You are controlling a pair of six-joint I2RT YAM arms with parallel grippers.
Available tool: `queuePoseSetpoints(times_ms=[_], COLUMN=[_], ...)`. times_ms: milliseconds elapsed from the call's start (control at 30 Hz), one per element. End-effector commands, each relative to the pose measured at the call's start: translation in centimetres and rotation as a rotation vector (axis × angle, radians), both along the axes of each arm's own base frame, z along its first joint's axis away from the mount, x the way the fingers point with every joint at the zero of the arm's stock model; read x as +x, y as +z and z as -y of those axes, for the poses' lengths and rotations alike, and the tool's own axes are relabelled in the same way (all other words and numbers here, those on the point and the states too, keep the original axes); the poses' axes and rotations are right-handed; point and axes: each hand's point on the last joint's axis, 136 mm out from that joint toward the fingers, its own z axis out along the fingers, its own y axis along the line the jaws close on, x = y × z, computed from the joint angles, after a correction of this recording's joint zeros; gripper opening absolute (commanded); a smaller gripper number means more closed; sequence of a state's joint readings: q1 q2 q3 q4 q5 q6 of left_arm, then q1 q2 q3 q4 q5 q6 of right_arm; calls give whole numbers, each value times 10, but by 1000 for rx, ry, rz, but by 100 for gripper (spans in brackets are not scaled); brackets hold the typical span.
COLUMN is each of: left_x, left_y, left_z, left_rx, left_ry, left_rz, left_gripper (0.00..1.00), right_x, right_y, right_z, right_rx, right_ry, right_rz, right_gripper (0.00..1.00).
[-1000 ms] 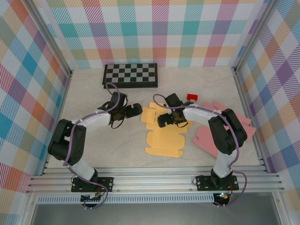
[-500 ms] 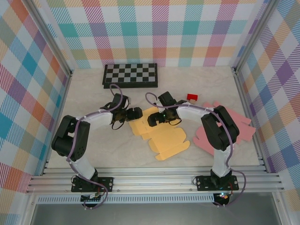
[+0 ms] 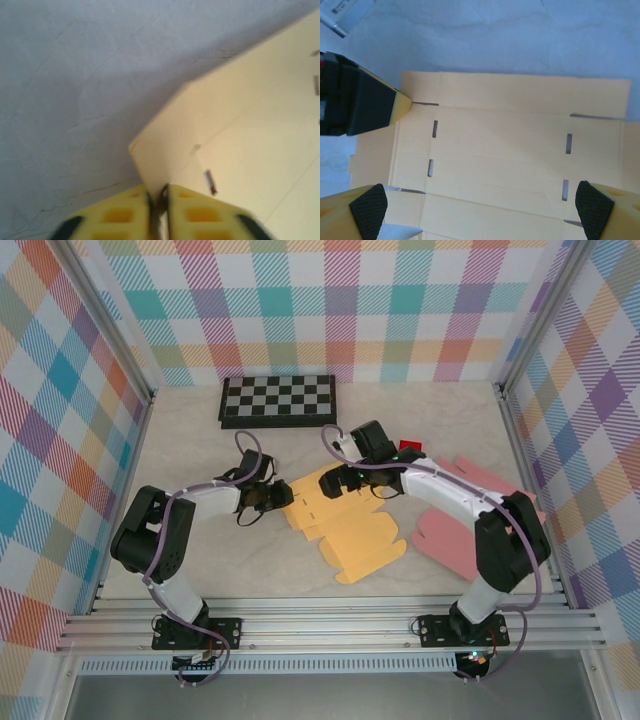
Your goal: Fold the paper box
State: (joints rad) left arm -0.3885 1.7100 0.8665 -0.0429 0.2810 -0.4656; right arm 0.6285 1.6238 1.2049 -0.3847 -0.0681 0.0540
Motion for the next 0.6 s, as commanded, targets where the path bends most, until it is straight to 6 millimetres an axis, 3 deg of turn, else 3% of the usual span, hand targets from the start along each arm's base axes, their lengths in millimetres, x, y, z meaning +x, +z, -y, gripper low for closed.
queuePoseSetpoints(times_ms=[0,333,433,567], left_x=[5,12,11,3], left_y=[19,96,120,146], left_z=[9,4,3,9], left_rx=[-25,105,140,178], left_ry=[-21,-114,-149,-239], left_rz=[67,310,378,476], left_gripper=[0,0,0,0], right_x=[-4,9,4,-4], right_y=[12,90,93,77], right_z=[4,2,0,-5], right_rx=[-23,12,-3,-43], right_ry=[73,358,534,766], right_rz=[91,534,579,560], right_gripper=[100,97,94,82])
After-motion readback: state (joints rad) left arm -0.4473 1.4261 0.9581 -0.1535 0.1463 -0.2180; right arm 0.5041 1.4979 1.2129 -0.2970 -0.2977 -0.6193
